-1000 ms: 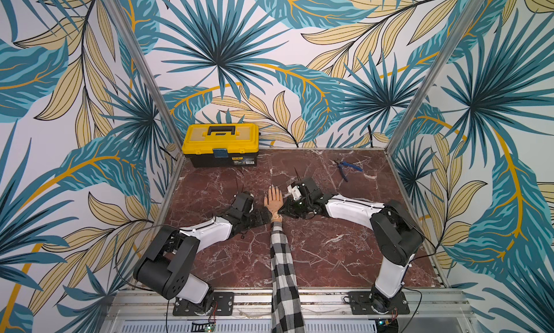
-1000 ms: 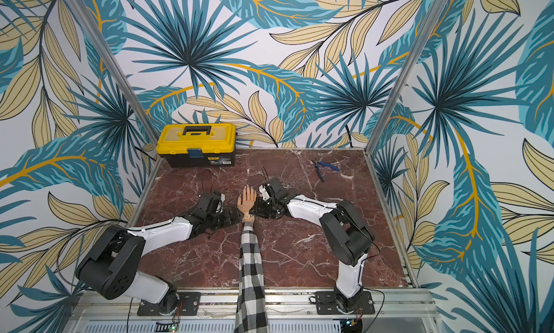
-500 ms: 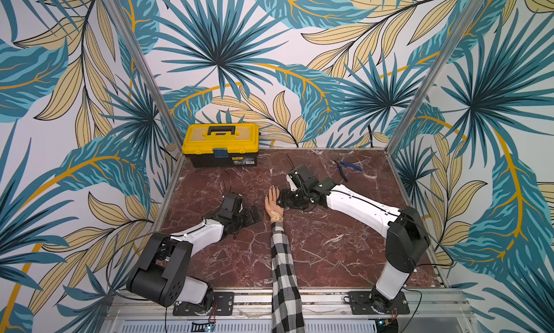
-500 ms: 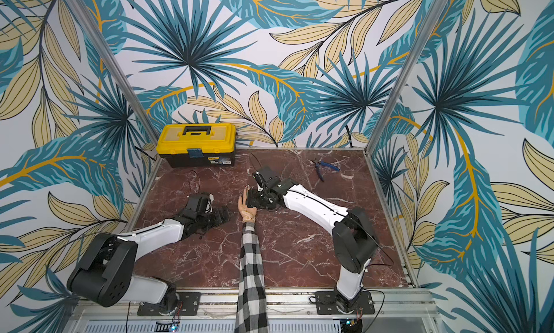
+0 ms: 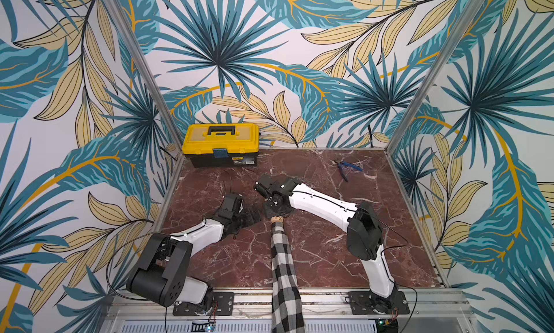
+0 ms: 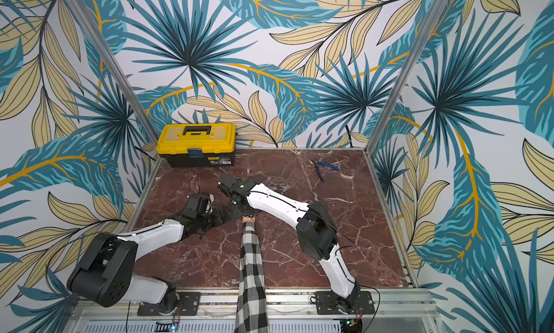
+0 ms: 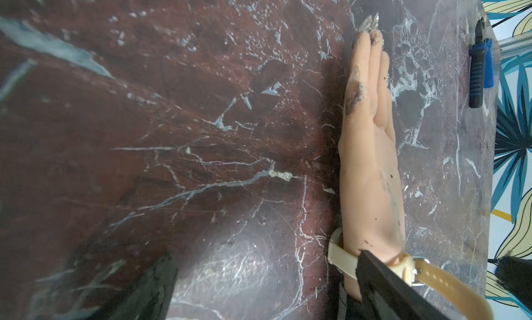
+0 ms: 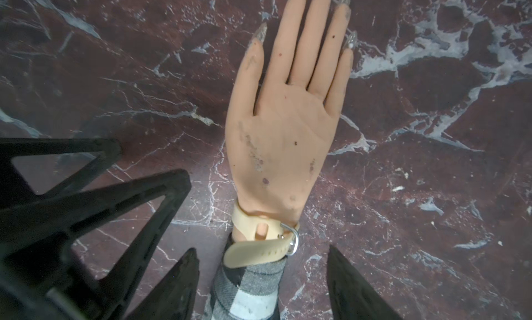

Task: Take off the watch
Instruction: Untie the watch from the hand.

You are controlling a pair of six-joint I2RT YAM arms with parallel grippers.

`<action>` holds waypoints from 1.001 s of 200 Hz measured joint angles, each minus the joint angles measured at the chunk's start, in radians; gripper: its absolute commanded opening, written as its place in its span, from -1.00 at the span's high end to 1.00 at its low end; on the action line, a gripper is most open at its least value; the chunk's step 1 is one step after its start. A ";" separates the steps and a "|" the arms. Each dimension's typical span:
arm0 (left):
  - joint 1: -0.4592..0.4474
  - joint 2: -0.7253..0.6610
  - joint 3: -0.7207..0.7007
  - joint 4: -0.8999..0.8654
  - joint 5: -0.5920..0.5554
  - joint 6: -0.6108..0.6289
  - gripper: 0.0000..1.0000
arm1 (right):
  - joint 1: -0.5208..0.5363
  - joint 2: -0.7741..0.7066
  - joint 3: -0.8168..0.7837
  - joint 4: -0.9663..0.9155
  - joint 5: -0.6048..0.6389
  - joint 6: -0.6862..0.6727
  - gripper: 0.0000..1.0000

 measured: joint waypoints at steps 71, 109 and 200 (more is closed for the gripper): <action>0.001 0.000 -0.001 0.000 0.003 0.000 -0.99 | -0.002 0.021 -0.021 -0.029 0.085 -0.016 0.24; 0.001 0.000 -0.001 0.000 0.003 0.000 -0.99 | -0.005 0.021 -0.049 -0.022 0.089 -0.014 0.46; -0.013 -0.002 -0.001 -0.003 0.047 0.007 -0.99 | -0.023 -0.021 -0.144 0.072 0.040 0.006 1.00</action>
